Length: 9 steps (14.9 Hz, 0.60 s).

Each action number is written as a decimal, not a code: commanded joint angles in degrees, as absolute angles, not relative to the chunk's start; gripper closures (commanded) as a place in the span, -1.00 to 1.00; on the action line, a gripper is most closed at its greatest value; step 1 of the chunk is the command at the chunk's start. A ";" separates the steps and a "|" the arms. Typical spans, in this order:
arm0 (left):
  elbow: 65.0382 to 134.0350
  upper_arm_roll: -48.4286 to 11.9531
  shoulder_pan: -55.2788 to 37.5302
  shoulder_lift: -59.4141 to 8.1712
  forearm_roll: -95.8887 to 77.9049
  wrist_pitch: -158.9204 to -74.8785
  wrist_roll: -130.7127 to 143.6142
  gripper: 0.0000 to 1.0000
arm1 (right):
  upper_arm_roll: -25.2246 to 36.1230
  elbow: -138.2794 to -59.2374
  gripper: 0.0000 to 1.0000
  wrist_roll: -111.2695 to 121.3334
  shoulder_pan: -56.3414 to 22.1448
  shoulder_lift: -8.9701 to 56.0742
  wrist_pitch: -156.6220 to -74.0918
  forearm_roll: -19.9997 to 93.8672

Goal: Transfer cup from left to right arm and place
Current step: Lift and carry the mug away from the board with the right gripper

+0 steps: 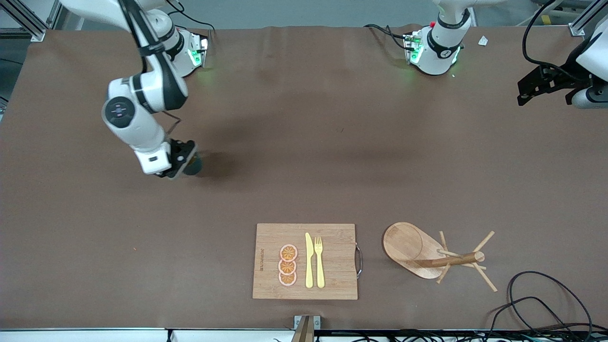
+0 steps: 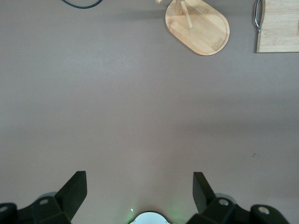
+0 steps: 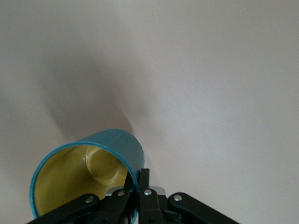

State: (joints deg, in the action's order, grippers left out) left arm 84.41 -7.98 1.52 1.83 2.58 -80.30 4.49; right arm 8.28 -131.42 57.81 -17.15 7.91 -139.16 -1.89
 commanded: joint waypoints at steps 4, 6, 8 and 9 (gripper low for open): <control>84.02 -7.74 1.76 2.29 3.16 -79.37 3.25 -1.00 | 7.12 -133.33 0.99 82.24 -9.32 6.33 -139.92 -2.29; 84.02 -7.65 1.76 2.29 3.34 -79.37 3.34 -1.00 | 7.12 -134.64 0.99 87.51 -8.36 6.24 -140.97 -2.29; 84.11 -7.65 1.76 2.29 3.34 -79.37 3.51 -1.00 | 7.12 -134.91 0.99 91.13 -8.26 6.33 -141.06 -2.29; 84.11 -7.65 1.76 2.29 3.34 -79.37 3.43 -1.00 | 7.12 -134.91 0.99 93.93 -8.35 6.42 -141.15 -2.29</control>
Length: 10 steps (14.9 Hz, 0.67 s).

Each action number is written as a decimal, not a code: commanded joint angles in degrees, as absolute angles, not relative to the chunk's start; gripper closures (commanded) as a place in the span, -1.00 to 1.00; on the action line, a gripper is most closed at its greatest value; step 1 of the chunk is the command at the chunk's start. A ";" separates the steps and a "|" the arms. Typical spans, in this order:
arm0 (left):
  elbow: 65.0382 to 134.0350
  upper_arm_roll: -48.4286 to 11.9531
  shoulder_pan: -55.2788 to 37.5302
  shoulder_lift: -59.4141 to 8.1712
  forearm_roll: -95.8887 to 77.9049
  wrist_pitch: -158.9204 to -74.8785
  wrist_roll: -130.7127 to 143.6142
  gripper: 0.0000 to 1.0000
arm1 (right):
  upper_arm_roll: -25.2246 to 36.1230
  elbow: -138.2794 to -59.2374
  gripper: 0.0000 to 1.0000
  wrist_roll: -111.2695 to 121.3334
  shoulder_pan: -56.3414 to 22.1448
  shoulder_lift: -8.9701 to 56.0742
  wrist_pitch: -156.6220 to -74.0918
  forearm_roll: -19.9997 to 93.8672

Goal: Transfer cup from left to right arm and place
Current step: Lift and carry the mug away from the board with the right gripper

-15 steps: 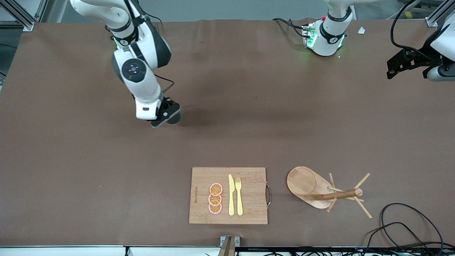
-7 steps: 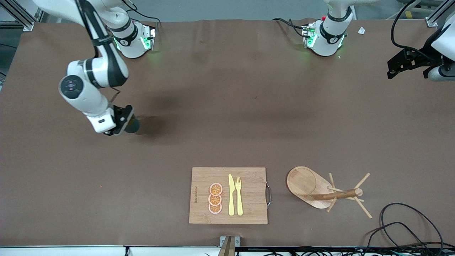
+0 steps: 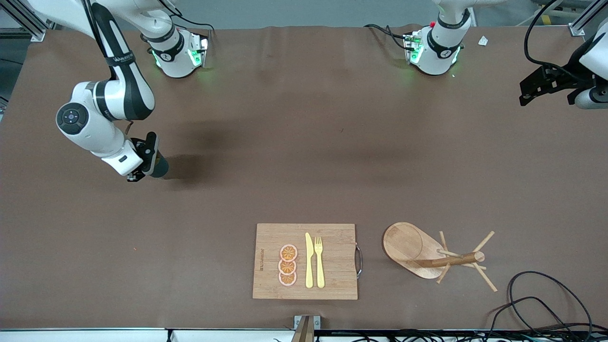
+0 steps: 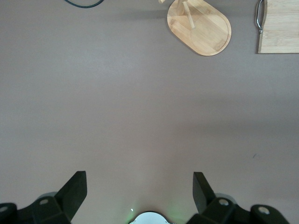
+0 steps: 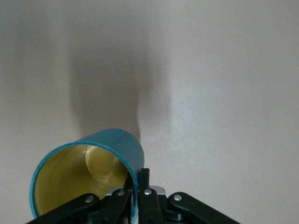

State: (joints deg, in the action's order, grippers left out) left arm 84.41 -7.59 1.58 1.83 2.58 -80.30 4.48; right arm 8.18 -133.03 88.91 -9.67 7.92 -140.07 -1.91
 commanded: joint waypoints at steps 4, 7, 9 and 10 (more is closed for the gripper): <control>84.02 -7.91 1.58 2.29 3.43 -79.37 3.69 -1.00 | 6.94 -134.83 0.99 105.18 -8.26 6.76 -142.81 -2.11; 84.02 -8.17 1.41 2.29 3.51 -79.37 3.69 -1.00 | 6.94 -134.74 0.99 110.03 -8.18 7.47 -143.09 -1.41; 84.02 -8.17 1.32 2.29 3.52 -79.37 3.69 -1.00 | 6.77 -134.82 0.99 113.01 -6.51 7.65 -143.26 -0.88; 84.02 -8.17 1.32 2.29 3.52 -79.37 3.69 -1.00 | 6.77 -134.91 0.99 114.51 -5.89 8.08 -143.26 1.47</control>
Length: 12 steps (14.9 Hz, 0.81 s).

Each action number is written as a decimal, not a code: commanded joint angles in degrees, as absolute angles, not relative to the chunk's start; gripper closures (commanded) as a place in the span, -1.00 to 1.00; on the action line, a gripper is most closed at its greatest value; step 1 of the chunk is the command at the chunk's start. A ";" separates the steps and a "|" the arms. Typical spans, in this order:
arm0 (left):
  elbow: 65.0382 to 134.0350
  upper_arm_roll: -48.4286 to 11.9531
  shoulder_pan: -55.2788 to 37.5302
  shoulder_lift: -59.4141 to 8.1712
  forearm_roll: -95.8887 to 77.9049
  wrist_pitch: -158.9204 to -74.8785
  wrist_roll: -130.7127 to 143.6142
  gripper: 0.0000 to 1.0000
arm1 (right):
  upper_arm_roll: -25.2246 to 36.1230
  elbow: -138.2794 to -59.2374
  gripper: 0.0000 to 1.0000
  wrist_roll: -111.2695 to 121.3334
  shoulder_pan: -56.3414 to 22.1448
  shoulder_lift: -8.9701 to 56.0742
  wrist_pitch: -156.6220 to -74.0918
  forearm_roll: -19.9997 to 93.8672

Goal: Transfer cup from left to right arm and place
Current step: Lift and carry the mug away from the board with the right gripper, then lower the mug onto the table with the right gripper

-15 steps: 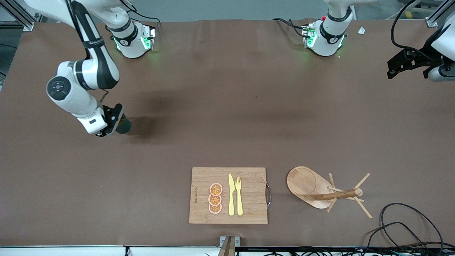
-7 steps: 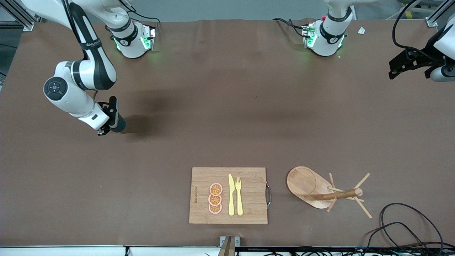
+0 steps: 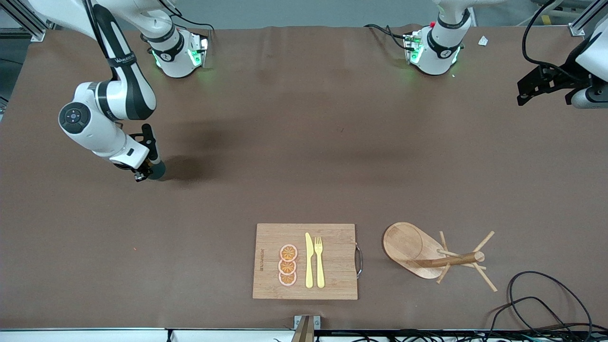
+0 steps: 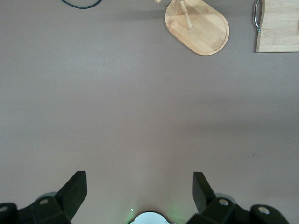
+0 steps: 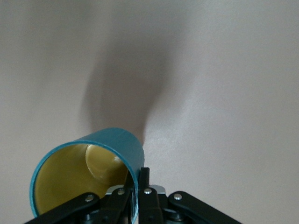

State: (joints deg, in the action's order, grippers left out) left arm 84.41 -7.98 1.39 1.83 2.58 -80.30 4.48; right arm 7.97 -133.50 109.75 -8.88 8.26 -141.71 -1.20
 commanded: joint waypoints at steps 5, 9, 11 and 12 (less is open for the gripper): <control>84.02 -8.17 1.32 2.29 3.52 -79.37 3.69 -1.00 | 7.03 -134.74 0.99 129.81 -5.89 10.98 -143.35 19.15; 84.02 -8.17 1.32 2.29 3.52 -79.37 3.60 -1.00 | 7.12 -134.30 0.99 129.90 -6.07 11.69 -143.79 19.25; 83.94 -8.17 1.32 2.29 3.52 -79.37 3.60 -1.00 | 7.21 -134.12 0.99 129.64 -5.89 11.60 -143.53 19.16; 84.02 -8.17 1.41 2.29 3.52 -79.37 3.60 -1.00 | 7.38 -134.12 0.99 129.73 -5.80 11.60 -143.44 19.07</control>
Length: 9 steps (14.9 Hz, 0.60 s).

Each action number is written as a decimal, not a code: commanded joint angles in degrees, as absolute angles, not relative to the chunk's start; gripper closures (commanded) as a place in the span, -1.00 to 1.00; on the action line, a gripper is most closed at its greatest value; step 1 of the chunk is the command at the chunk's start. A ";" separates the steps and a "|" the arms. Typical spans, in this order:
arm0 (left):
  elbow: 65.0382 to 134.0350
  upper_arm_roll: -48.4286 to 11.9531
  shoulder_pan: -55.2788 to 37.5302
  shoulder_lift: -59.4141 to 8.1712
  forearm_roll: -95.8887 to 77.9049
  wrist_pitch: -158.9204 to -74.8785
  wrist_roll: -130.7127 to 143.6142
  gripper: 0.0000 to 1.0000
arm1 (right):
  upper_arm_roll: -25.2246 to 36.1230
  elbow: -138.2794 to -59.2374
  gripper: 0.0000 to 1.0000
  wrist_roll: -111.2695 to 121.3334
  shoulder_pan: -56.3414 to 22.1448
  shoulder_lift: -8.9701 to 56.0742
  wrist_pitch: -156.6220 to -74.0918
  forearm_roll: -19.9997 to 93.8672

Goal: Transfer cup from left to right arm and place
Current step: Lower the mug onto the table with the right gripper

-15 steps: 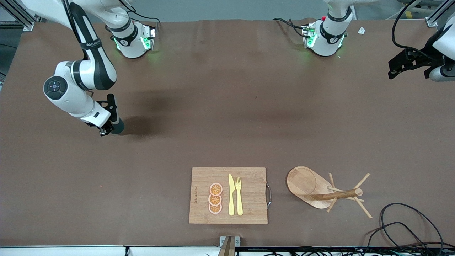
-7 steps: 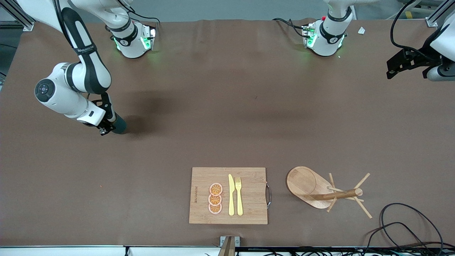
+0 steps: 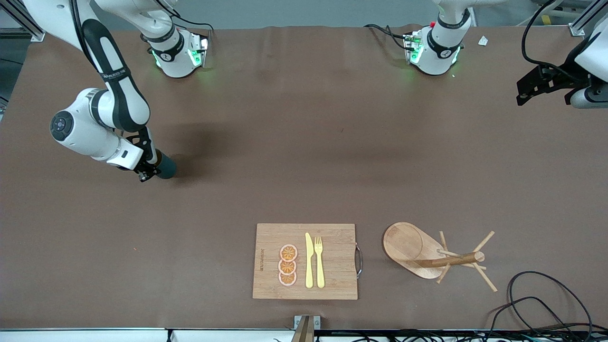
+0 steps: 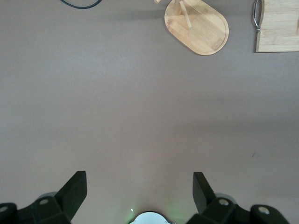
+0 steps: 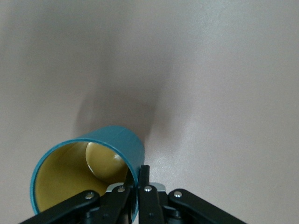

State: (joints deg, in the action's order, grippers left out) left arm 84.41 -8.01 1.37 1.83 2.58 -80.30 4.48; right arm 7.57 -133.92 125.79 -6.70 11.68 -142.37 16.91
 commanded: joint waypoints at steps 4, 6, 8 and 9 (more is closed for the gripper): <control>84.02 -8.09 1.67 2.29 3.52 -79.37 3.43 -1.00 | 7.64 -134.03 0.99 129.55 -5.45 11.43 -143.26 18.90; 83.94 -8.09 1.67 2.29 3.43 -79.37 3.43 -1.00 | 7.82 -134.12 0.99 128.42 -5.45 11.43 -143.00 18.90; 83.59 -8.09 1.50 2.29 2.99 -79.37 3.34 -1.00 | 8.00 -134.03 0.99 127.18 -5.36 11.43 -142.47 18.46; 83.32 -8.09 1.41 2.20 2.81 -79.37 3.34 -1.00 | 8.43 -134.03 0.99 127.00 -5.36 11.43 -142.38 17.85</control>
State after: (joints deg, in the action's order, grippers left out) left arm 84.29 -7.98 1.47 1.83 2.58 -80.30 4.48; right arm 8.42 -133.82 125.68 -6.35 11.68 -142.31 16.94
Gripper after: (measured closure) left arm 0.000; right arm 0.960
